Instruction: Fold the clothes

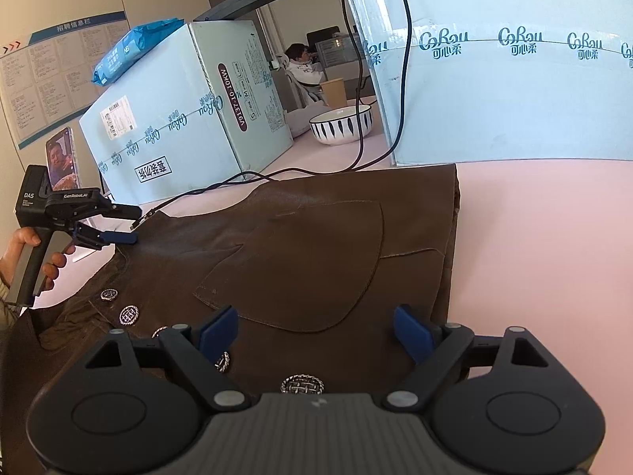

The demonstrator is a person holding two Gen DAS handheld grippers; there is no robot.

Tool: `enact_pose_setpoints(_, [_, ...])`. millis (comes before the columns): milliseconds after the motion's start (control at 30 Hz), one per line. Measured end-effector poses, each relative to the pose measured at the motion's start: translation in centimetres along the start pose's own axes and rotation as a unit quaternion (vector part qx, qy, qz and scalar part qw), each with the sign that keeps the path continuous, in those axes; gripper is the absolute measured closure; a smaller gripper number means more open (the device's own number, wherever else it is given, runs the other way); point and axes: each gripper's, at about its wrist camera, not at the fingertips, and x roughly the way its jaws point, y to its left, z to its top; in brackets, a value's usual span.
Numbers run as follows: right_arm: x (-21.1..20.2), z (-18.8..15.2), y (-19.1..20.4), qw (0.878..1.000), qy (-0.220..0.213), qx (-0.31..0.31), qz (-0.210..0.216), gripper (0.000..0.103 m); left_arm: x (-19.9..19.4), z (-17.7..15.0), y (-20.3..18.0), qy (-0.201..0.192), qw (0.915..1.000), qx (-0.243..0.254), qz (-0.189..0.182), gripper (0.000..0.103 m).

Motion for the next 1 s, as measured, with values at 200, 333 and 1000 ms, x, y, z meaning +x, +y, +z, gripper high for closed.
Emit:
enact_pose_setpoints(200, [0.2, 0.0, 0.2, 1.000, 0.002, -0.005, -0.001, 0.012, -8.6, -1.7, 0.3, -0.054, 0.9972, 0.045, 0.025, 0.022])
enact_pose_setpoints(333, [0.4, 0.1, 0.3, 1.000, 0.004, -0.005, 0.002, 0.008, -10.7, -6.1, -1.9, 0.044, 0.9940, 0.091, -0.044, 0.019])
enact_pose_setpoints(1000, [-11.9, -2.2, -1.1, 0.997, 0.015, 0.079, 0.015, 0.001, -16.8, -13.8, -2.5, 0.032, 0.9888, 0.145, 0.012, 0.009])
